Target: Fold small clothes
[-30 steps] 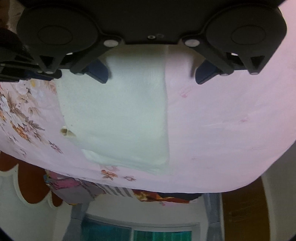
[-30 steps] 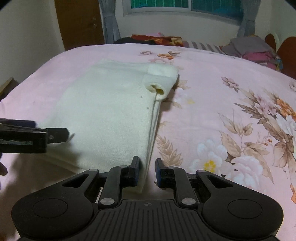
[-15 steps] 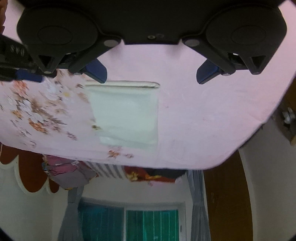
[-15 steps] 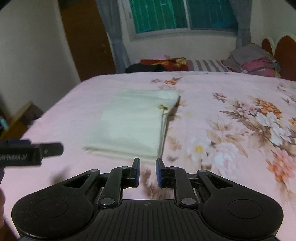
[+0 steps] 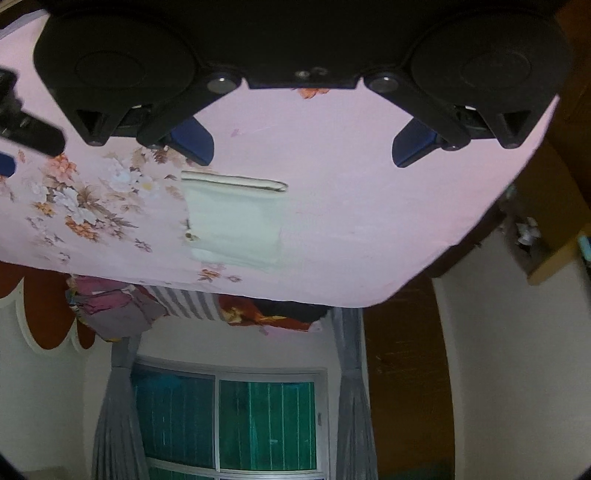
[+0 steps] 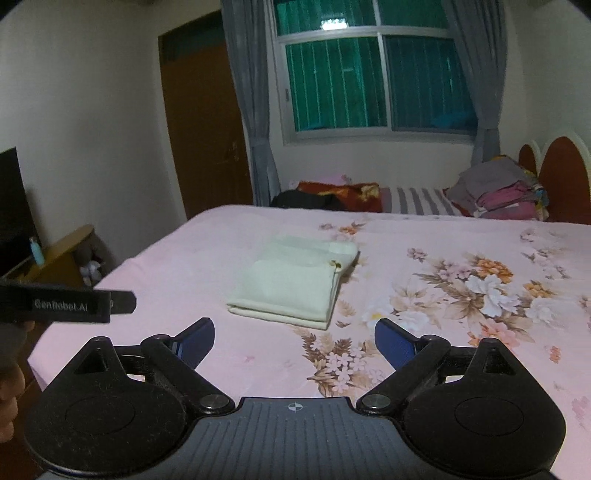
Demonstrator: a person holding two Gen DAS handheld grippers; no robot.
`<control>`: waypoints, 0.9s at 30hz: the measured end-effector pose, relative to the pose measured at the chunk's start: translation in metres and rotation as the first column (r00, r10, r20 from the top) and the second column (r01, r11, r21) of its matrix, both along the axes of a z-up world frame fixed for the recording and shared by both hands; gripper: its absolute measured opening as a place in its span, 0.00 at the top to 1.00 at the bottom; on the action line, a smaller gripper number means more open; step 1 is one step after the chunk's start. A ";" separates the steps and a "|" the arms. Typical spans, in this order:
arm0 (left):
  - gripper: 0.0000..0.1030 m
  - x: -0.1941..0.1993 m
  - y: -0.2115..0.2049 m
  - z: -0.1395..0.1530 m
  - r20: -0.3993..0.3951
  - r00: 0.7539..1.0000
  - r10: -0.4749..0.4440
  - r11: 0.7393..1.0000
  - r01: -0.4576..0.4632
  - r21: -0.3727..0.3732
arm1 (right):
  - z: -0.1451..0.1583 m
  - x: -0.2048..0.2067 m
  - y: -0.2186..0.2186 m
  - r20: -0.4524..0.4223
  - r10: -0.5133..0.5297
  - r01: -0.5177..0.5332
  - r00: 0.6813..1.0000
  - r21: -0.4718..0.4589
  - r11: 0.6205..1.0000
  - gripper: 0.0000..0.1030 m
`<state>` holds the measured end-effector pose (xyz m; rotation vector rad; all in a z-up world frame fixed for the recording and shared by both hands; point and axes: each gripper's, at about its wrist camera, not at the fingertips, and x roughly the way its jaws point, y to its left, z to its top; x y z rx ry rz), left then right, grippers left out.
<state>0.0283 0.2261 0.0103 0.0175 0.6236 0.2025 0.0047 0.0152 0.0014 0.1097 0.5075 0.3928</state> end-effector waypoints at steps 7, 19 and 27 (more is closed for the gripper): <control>0.01 -0.020 -0.005 0.008 0.012 1.000 0.001 1.000 -0.001 -0.018 | 0.018 -0.029 -0.009 0.027 -0.068 0.067 0.997 0.042 0.997 0.00; 0.00 -0.030 -0.016 0.014 0.035 0.999 0.001 0.999 0.000 -0.035 | 0.030 -0.037 -0.017 0.067 -0.086 0.082 0.994 0.065 0.995 0.00; 0.00 -0.025 -0.022 0.014 0.036 0.999 0.009 0.999 -0.007 -0.036 | 0.028 -0.033 -0.024 0.063 -0.083 0.078 0.995 0.071 0.994 0.00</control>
